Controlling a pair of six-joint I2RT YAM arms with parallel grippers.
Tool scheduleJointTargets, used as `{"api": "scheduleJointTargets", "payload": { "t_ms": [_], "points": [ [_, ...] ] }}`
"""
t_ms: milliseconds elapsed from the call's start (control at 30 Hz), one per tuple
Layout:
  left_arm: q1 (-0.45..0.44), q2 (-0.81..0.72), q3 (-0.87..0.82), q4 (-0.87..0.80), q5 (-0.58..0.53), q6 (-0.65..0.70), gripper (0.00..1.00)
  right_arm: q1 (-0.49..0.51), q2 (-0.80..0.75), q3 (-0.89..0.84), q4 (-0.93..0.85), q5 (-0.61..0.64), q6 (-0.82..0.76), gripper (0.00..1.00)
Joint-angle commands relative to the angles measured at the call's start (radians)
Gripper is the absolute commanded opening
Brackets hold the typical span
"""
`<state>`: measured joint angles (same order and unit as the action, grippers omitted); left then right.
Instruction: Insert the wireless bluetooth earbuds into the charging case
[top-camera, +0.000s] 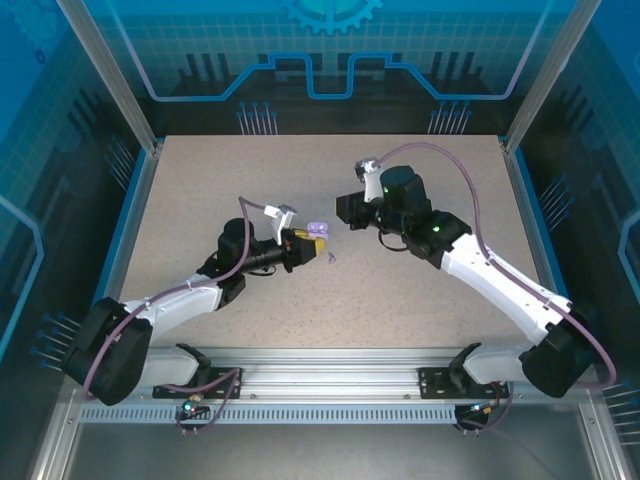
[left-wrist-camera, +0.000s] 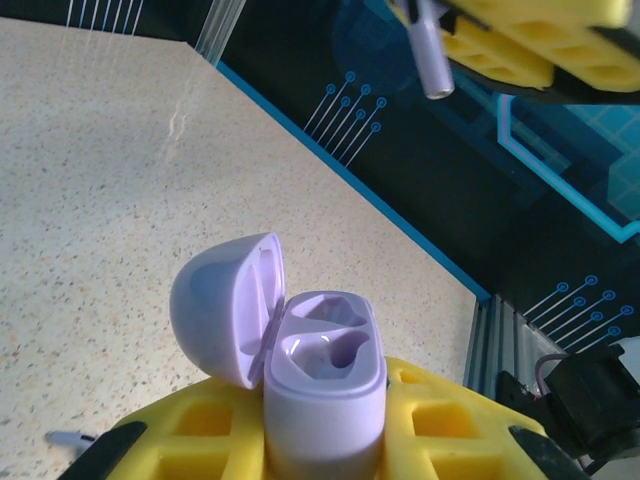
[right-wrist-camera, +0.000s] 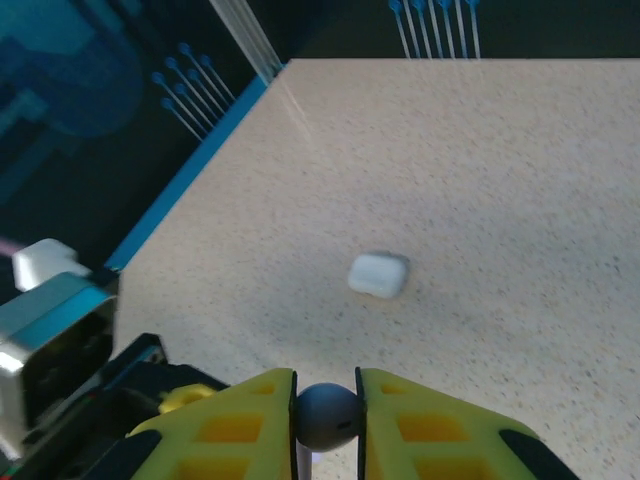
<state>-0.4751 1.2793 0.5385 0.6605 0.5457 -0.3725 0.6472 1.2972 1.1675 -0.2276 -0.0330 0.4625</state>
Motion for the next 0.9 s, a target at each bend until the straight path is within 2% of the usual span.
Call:
{"api": "scheduleJointTargets", "payload": {
  "t_ms": [0,467,867],
  "points": [
    [-0.01,-0.007,0.042,0.084,0.011,-0.029,0.14,0.032,-0.049,-0.026,0.083,0.009,-0.021,0.21],
    [-0.041,-0.037,0.107,0.196,0.054,-0.1,0.14,0.139,-0.127,-0.058,0.194,0.064,-0.07,0.21],
    [-0.058,-0.092,0.118,0.166,0.064,-0.075,0.14,0.158,-0.13,-0.057,0.206,0.084,-0.095,0.22]
  ]
}}
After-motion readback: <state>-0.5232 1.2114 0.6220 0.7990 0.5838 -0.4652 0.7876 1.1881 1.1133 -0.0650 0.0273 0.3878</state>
